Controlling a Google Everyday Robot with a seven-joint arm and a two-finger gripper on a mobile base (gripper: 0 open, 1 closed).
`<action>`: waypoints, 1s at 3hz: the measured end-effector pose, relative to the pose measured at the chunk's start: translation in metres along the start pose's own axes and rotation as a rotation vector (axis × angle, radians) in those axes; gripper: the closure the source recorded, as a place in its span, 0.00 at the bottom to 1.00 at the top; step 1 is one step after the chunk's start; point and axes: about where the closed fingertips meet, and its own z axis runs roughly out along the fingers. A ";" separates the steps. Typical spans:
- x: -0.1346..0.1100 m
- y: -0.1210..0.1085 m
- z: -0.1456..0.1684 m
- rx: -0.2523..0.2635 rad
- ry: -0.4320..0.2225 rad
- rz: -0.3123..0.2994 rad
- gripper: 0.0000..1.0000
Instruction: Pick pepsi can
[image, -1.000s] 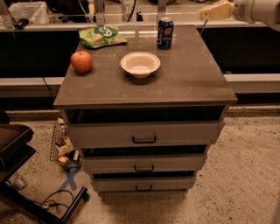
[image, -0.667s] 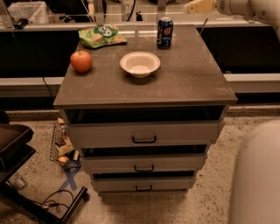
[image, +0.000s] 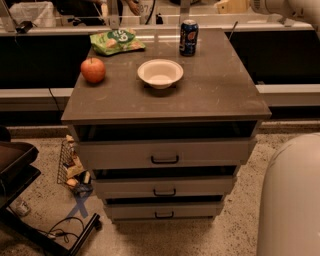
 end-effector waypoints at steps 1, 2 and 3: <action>0.019 0.012 0.007 -0.005 0.013 0.038 0.00; 0.058 0.044 0.032 -0.058 0.015 0.142 0.00; 0.072 0.066 0.051 -0.112 0.000 0.208 0.00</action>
Offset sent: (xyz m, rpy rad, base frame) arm 0.0132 0.0366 -0.1082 0.2083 0.0993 0.0318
